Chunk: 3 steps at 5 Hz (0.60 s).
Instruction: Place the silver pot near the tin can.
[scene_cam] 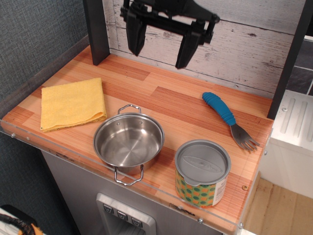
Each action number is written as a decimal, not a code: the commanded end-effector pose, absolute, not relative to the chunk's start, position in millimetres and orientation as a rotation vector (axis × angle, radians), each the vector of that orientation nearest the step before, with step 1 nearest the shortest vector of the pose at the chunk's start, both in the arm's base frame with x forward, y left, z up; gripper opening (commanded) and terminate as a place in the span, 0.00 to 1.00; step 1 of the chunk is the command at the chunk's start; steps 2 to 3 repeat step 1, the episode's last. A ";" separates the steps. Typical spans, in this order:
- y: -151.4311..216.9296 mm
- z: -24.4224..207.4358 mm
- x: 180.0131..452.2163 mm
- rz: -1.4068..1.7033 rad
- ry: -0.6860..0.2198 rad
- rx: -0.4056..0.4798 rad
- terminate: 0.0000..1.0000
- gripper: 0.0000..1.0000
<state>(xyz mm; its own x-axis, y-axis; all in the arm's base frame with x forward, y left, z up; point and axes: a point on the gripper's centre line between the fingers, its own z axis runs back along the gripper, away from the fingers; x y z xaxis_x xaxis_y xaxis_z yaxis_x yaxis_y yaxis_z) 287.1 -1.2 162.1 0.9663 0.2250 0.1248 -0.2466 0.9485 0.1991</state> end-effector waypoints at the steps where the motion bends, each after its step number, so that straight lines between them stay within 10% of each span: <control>1: 2.0 182.7 290.9 0.253 -0.161 0.201 1.00 1.00; 3: 2.0 182.7 290.9 0.253 -0.161 0.201 1.00 1.00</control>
